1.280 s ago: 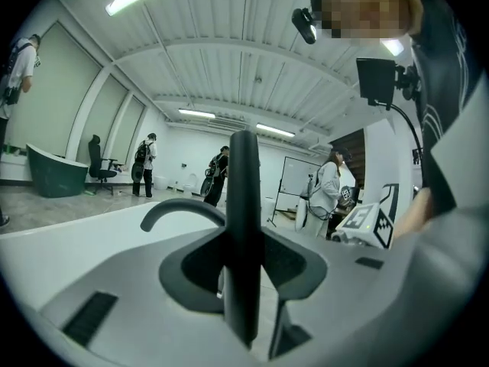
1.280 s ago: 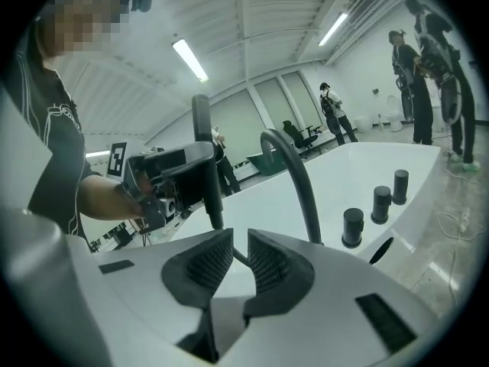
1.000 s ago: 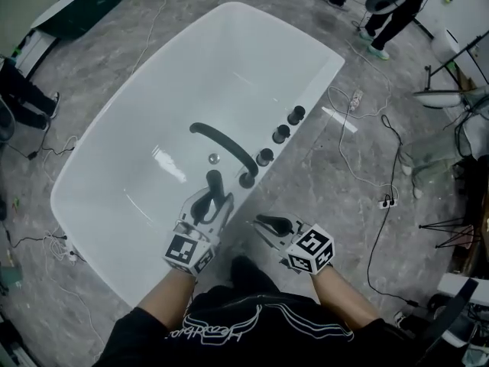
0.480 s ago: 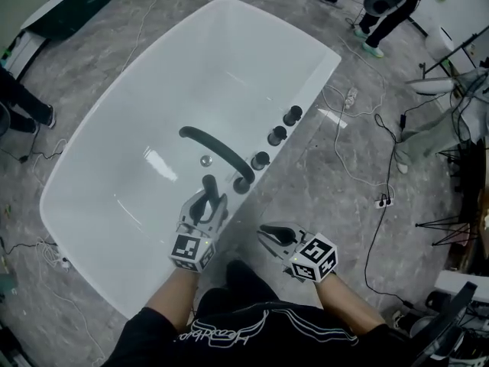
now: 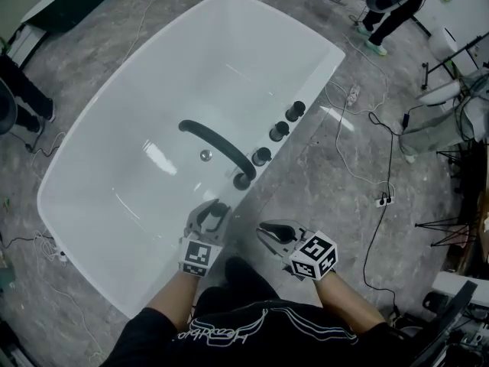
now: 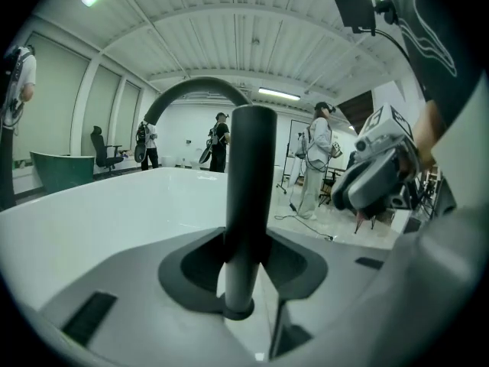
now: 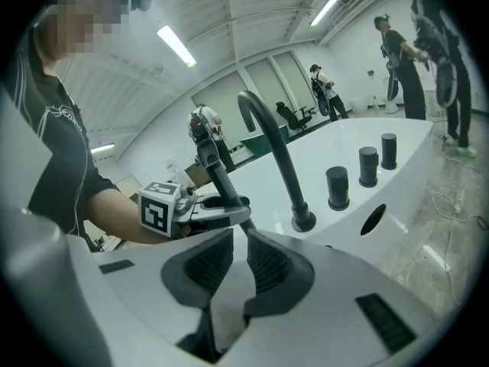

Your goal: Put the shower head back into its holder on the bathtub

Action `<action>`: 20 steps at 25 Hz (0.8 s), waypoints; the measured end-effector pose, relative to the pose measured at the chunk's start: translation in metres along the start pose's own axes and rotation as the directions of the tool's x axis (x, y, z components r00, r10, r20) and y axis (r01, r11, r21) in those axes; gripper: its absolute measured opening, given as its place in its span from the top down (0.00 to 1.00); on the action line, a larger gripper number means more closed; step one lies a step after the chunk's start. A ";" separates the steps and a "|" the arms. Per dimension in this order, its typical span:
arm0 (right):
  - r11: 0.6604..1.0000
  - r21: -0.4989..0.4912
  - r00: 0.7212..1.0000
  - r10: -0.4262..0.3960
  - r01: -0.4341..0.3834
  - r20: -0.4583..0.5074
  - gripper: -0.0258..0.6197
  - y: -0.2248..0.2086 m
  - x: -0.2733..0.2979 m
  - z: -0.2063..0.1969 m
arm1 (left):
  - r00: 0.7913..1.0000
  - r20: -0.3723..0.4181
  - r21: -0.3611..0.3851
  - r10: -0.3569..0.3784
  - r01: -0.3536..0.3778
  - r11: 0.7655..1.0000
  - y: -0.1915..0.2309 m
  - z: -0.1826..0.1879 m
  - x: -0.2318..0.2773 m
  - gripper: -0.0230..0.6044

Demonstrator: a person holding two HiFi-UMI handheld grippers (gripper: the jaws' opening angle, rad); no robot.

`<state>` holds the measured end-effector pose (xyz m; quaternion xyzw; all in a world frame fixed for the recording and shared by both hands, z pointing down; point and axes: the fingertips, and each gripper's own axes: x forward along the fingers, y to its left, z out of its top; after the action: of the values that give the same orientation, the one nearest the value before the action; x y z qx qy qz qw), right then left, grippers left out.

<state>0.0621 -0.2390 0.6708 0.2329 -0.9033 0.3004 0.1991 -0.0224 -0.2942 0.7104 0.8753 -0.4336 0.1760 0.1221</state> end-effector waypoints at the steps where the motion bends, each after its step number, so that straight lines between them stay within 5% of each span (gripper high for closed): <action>1: 1.000 0.000 1.000 0.002 -0.002 0.000 0.86 0.001 0.001 0.000 | 1.000 -0.012 0.011 -0.004 0.004 1.000 -0.002 -0.004 0.000 0.75; 6: 1.000 -0.004 1.000 0.011 -0.011 -0.004 0.86 0.006 0.003 0.000 | 0.999 -0.032 0.045 -0.008 0.010 0.999 -0.006 -0.007 0.003 0.75; 13: 1.000 -0.012 1.000 0.011 -0.011 0.004 0.86 0.014 0.000 0.001 | 0.994 -0.098 0.001 -0.041 0.042 0.999 -0.010 -0.018 0.005 0.73; 20: 0.998 -0.031 0.996 -0.055 0.057 0.067 0.86 0.022 -0.012 0.018 | 0.991 -0.119 -0.119 -0.065 0.051 0.992 -0.009 -0.028 -0.024 0.63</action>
<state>0.0561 -0.2308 0.6412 0.2646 -0.9072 0.2720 0.1814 -0.0348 -0.2614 0.7254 0.8666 -0.4090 0.2003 0.2040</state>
